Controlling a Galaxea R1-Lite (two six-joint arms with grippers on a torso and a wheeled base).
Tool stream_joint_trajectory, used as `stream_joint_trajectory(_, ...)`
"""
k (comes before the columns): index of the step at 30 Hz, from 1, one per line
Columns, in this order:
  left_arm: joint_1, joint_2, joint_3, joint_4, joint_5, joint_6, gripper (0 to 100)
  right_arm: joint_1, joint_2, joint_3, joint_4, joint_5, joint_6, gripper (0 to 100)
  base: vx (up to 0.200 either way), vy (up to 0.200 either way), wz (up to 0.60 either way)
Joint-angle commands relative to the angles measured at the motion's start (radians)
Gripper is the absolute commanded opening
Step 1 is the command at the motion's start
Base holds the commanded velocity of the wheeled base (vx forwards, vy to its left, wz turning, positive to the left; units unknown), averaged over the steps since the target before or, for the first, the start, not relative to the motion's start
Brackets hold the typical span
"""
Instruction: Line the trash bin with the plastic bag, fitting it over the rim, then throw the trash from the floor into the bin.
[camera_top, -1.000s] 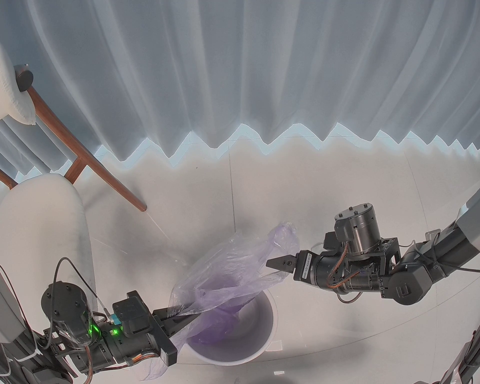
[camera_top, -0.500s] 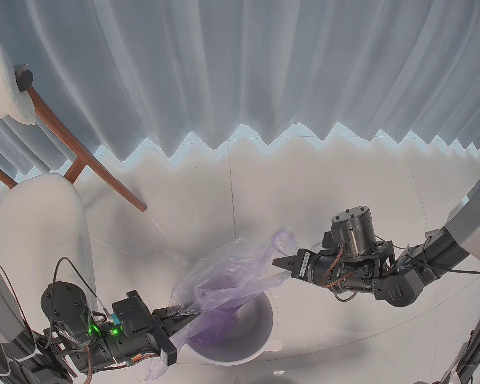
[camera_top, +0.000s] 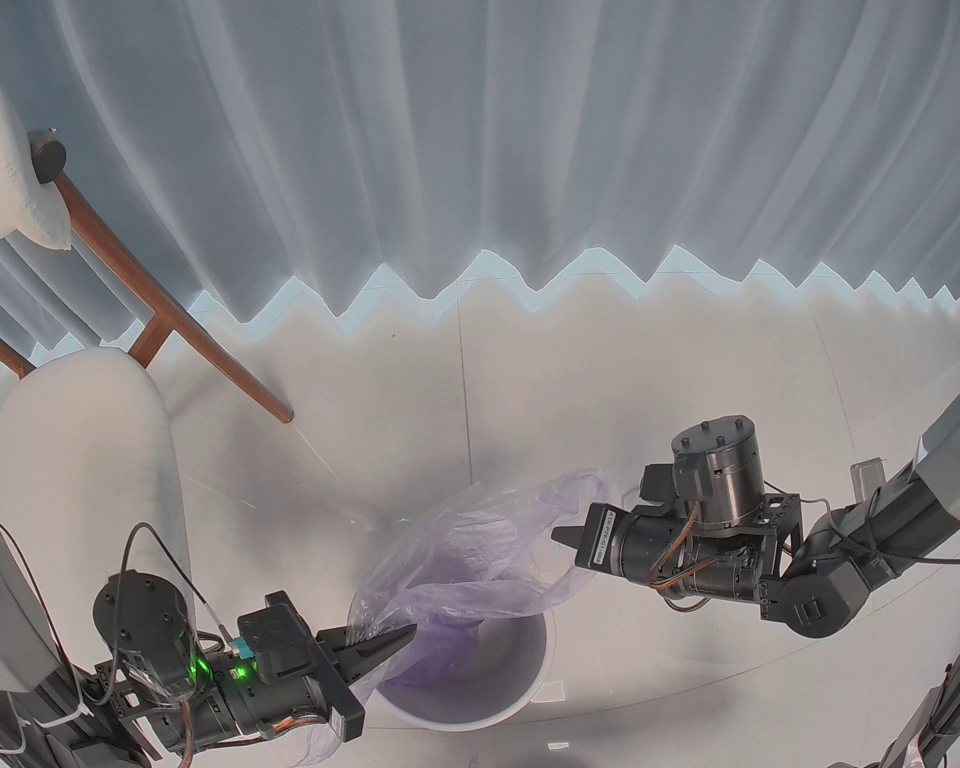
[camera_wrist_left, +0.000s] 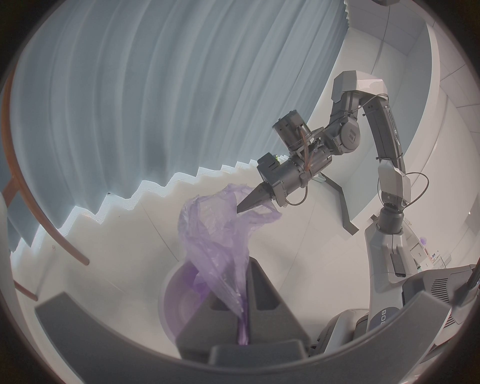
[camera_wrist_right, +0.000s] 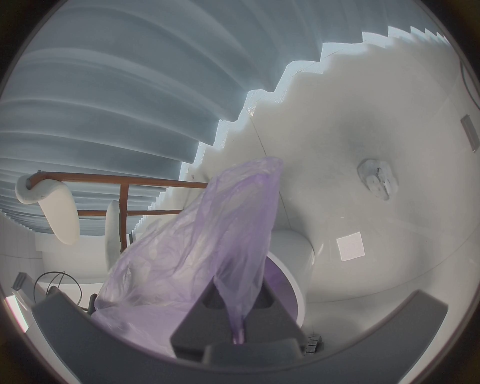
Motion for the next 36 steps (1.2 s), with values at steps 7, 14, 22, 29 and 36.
stream_joint_trajectory(7, -0.006, 0.038, 0.018, -0.001, 0.001, -0.005, 0, 0.000, -0.022, 0.073, -0.091, -0.002, -0.103, 0, 0.000, 0.000, 0.00)
stream_joint_trajectory(14, -0.018, 0.010, 0.018, -0.001, 0.004, -0.068, 100, -0.002, -0.024, 0.097, -0.137, -0.002, -0.114, 0, 0.000, 0.000, 0.00)
stream_joint_trajectory(22, 0.003, -0.084, 0.018, 0.012, 0.053, -0.157, 100, -0.020, -0.030, 0.125, -0.140, -0.001, -0.162, 0, 0.000, 0.000, 0.00)
stream_joint_trajectory(29, 0.054, -0.090, 0.018, 0.139, 0.128, -0.166, 100, -0.023, -0.029, 0.143, -0.178, -0.001, -0.179, 0, 0.000, 0.000, 0.00)
stream_joint_trajectory(36, 0.054, -0.153, 0.018, 0.272, 0.128, -0.172, 100, -0.031, -0.021, 0.142, -0.181, -0.001, -0.179, 0, 0.000, 0.000, 0.00)
